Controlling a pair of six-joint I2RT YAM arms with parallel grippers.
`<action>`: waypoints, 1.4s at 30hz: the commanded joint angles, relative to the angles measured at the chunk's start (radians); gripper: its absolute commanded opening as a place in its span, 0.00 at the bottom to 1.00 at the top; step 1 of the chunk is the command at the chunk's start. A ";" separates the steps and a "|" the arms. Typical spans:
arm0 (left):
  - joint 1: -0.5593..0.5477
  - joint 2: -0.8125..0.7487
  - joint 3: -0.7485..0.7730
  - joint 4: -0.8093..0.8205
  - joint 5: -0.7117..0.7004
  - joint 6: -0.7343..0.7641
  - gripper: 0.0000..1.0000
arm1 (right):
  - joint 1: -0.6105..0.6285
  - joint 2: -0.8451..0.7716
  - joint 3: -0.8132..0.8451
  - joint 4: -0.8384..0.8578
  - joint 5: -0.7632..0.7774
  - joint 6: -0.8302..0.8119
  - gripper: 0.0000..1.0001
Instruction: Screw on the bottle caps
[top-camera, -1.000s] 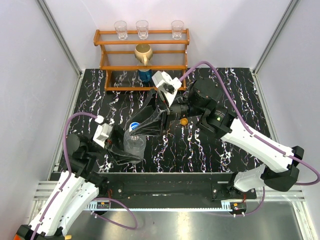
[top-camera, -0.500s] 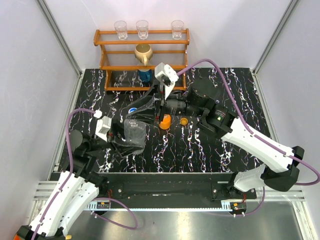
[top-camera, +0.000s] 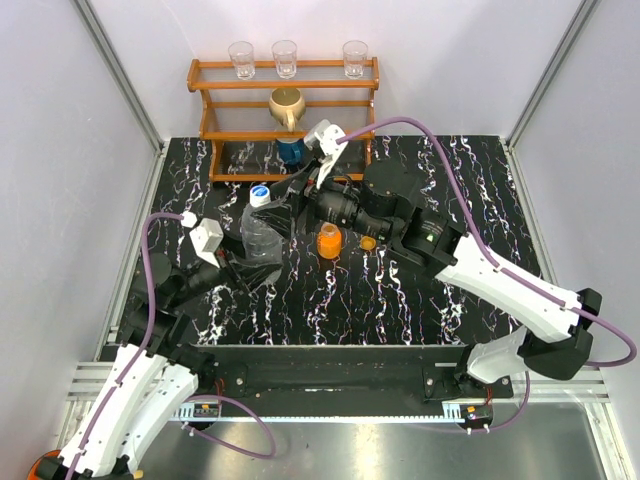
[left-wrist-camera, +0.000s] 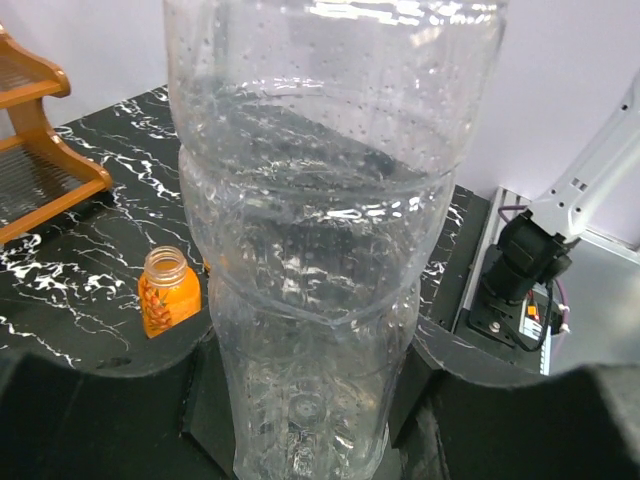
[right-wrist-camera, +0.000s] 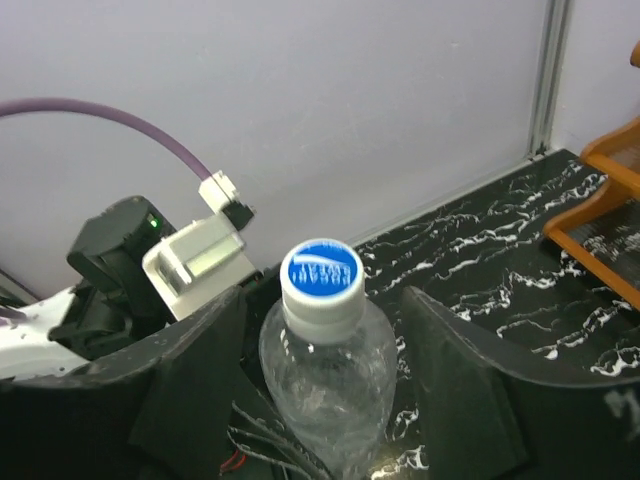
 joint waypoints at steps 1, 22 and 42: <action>0.009 -0.016 0.039 0.037 -0.068 0.015 0.38 | 0.010 -0.062 -0.044 0.047 0.053 -0.005 0.74; 0.014 -0.035 0.000 0.072 0.024 -0.028 0.39 | 0.011 0.019 0.005 0.107 -0.079 0.018 0.63; 0.013 0.028 0.280 -0.490 -0.216 0.225 0.99 | 0.010 -0.085 -0.106 0.026 0.062 -0.156 0.21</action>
